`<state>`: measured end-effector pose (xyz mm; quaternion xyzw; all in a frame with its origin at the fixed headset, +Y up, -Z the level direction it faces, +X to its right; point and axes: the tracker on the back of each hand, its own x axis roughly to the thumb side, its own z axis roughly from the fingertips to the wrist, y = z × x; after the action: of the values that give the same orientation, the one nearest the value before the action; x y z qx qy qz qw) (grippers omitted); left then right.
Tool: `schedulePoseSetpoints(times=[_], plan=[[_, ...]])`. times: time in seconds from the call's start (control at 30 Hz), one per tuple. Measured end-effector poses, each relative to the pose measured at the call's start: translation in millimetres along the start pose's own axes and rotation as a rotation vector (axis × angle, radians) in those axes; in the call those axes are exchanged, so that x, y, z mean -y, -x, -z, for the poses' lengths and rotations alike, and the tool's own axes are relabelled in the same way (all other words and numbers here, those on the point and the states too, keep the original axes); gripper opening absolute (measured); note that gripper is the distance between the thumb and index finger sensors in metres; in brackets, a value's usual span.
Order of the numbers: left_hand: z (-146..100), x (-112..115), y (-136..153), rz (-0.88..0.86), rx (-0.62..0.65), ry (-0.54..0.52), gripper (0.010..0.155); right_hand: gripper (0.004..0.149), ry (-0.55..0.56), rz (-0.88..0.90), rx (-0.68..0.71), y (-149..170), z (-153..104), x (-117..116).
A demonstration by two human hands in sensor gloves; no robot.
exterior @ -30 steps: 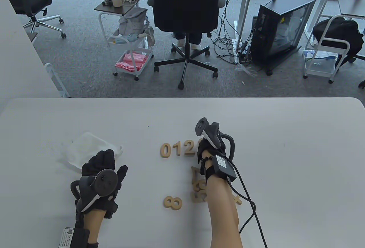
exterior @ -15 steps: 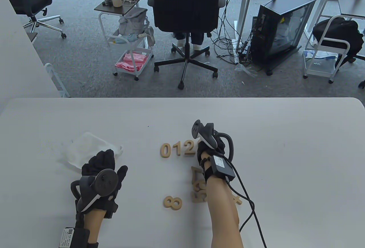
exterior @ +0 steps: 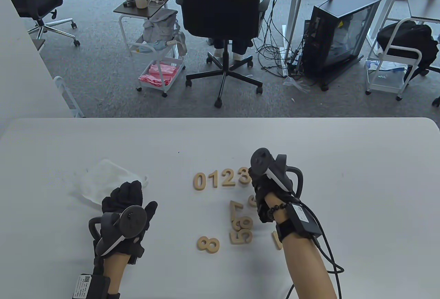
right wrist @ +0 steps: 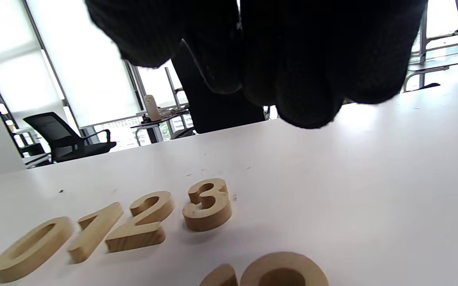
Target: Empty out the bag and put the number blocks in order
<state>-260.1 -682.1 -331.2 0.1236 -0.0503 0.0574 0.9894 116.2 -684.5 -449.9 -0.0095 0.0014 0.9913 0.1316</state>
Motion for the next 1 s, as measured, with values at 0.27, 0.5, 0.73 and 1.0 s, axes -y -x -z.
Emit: schedulePoseSetpoints(times=[0.27, 0.5, 0.73, 1.0], plan=[[-2, 0, -7, 0.014, 0.021, -0.005, 0.078, 0.058, 0.01, 0.086, 0.138, 42, -74, 8], [-1, 3, -9, 0.026, 0.027, 0.002, 0.078, 0.063, -0.022, 0.042, 0.162, 68, -109, -6], [-2, 2, -6, 0.019, 0.014, -0.004, 0.078, 0.064, -0.109, -0.054, 0.123, 64, -113, -24], [-2, 2, -4, 0.024, 0.002, 0.005, 0.078, 0.072, -0.275, -0.208, 0.01, 54, -113, -47]])
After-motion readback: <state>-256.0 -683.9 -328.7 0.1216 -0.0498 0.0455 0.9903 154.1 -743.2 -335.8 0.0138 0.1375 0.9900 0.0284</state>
